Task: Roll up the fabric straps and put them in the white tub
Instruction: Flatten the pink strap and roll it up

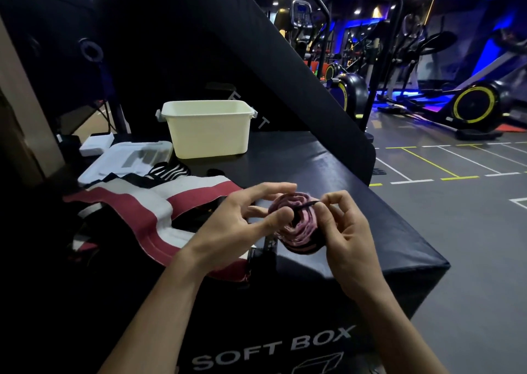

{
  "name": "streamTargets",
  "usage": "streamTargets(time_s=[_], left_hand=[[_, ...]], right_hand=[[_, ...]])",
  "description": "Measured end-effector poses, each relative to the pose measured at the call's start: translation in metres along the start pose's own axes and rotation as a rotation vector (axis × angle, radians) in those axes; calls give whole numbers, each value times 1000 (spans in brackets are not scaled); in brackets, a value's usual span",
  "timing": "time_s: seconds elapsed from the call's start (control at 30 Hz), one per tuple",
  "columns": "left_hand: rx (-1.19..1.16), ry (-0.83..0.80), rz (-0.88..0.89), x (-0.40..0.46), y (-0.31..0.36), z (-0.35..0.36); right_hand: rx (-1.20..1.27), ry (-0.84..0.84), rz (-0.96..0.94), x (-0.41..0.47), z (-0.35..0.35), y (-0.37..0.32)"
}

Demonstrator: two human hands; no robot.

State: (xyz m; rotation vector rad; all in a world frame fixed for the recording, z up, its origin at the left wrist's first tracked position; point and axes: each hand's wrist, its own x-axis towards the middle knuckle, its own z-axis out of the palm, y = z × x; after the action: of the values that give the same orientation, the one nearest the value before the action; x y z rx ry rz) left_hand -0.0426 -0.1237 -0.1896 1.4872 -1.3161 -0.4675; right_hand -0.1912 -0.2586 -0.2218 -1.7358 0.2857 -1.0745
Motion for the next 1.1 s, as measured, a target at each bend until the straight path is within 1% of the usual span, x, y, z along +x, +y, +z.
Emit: streamTargets(time_s=[0.1, 0.2, 0.27, 0.33, 0.57, 0.77, 0.83, 0.9, 1.03, 1.1], left_hand=[[129, 123, 86, 1, -3, 4], [455, 201, 266, 0, -6, 5], [681, 239, 357, 0, -8, 8], [751, 253, 399, 1, -9, 12], [789, 327, 434, 4, -15, 22], [829, 352, 437, 6, -14, 30], [763, 320, 391, 5, -16, 29], [630, 283, 301, 5, -16, 27], [434, 288, 182, 4, -12, 28], [362, 264, 107, 6, -12, 30]], right_hand=[[-130, -4, -61, -3, 3, 0], [-237, -2, -107, -6, 6, -1], [-311, -5, -133, -7, 7, 1], [-373, -8, -158, -6, 6, 5], [-490, -14, -248, -6, 5, 11], [-487, -5, -236, -8, -2, 11], [-498, -12, -225, -9, -5, 11], [-485, -27, -215, -10, -8, 11], [-390, -50, -187, -12, -12, 5], [-342, -63, -167, -11, -15, 5]])
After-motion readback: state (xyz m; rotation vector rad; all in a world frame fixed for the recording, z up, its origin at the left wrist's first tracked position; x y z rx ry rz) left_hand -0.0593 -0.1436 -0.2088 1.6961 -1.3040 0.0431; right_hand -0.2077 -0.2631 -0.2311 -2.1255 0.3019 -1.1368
